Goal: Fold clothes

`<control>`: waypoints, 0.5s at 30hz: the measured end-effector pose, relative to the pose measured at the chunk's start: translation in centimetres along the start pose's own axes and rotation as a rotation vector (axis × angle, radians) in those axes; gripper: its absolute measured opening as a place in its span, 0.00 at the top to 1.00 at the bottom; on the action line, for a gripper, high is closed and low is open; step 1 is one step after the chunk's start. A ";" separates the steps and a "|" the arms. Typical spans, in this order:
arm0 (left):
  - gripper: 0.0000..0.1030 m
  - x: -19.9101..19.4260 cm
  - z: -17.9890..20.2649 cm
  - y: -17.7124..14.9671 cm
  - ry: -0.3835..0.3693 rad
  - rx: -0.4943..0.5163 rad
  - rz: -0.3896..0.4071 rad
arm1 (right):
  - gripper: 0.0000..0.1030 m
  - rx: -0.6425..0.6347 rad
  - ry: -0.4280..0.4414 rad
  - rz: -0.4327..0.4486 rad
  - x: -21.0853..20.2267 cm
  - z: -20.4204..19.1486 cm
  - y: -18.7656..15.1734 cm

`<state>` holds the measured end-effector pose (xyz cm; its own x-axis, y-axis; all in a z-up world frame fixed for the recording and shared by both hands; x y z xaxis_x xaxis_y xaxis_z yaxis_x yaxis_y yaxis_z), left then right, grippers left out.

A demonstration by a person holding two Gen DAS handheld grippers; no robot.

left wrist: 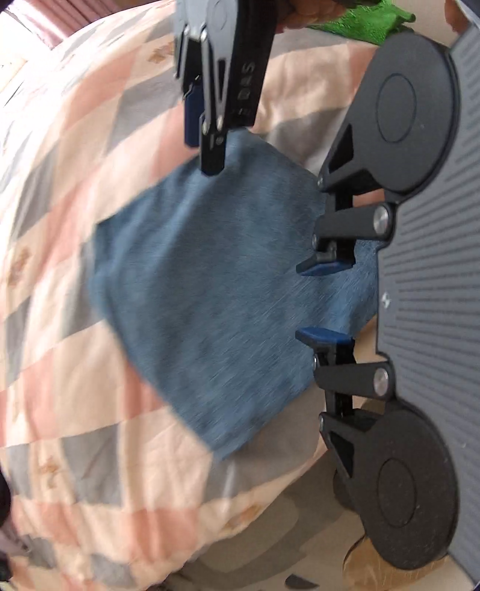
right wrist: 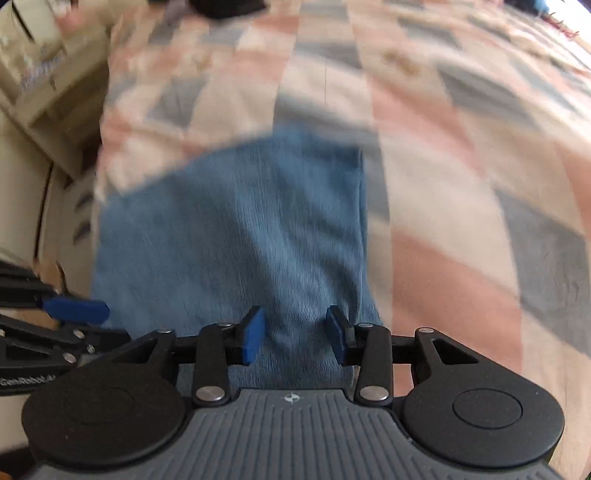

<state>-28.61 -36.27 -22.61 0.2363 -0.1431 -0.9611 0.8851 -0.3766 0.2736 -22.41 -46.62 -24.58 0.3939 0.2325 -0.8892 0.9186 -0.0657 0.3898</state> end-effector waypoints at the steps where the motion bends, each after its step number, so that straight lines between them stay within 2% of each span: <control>1: 0.74 -1.0 -0.2 0.4 0.020 0.010 0.012 | 0.60 0.019 0.011 0.020 -1.0 0.0 0.3; 3: 0.66 -2.8 -0.3 1.3 0.055 0.034 0.040 | 0.58 0.063 0.031 0.051 -2.8 0.1 0.5; 7: 0.66 -5.4 -0.9 3.0 0.088 0.061 0.090 | 0.54 0.132 0.058 0.090 -5.6 0.1 0.6; 12: 0.62 -6.4 -1.6 5.0 0.084 0.128 0.121 | 0.45 0.202 0.085 0.137 -7.5 0.0 1.3; 15: 0.60 -6.0 -2.4 6.4 0.060 0.182 0.118 | 0.45 0.269 0.080 0.163 -8.2 0.4 1.3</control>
<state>-23.44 -35.63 -15.24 0.3619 -0.1428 -0.9212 0.7644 -0.5201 0.3810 -24.38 -49.00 -16.90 0.5424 0.2726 -0.7947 0.8235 -0.3600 0.4386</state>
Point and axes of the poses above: each gripper's, at about its wrist camera, not at the fingertips, and x roughly the way its jaws point, z to its right, y to its top, the point moved 2 cm from there along x, roughly the way its jaws point, and after that the axes turned 8 degrees about x, right-handed, at the moved point
